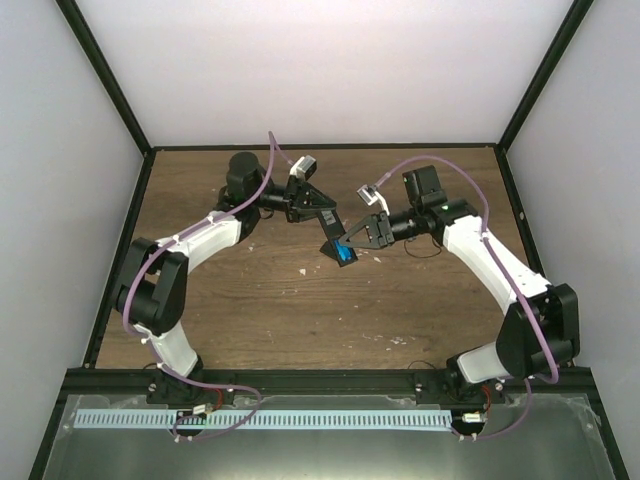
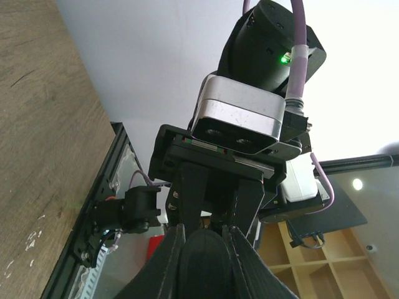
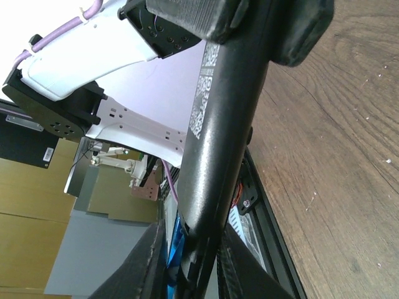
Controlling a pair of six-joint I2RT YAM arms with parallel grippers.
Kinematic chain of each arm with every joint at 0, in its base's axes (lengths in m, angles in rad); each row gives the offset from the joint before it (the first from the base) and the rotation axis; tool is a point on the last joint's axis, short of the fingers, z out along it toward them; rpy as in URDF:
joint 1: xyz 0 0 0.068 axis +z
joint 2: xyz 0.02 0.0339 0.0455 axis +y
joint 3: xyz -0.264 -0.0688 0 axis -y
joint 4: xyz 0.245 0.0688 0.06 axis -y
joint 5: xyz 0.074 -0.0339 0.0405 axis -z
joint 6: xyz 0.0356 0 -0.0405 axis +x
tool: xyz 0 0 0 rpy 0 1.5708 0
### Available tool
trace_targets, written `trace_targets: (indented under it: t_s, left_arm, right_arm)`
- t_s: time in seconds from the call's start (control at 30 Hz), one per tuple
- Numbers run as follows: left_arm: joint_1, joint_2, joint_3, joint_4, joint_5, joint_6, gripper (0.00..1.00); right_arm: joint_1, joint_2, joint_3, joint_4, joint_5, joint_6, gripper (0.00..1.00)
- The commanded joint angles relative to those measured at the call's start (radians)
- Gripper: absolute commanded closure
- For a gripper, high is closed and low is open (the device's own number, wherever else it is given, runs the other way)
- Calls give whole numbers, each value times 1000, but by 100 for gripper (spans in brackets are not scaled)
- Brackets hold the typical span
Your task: Load the batteries into the remote control
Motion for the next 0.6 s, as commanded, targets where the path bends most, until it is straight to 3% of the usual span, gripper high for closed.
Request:
trace_targets:
  t_s: [0.0,0.3,0.57]
  left_arm:
    - [6,-23,50,-17,-16,-1,100]
    - [6,-38,63,-142,-33,93,100]
    - [7,-54,81,-247,-51,176,100]
  right_arm:
    - [6,-19,-16,-58,17,-41,85]
    - [6,-22,-26,-111,6,-73,84]
    - [6,-30,-34,-119,-5,-79,89]
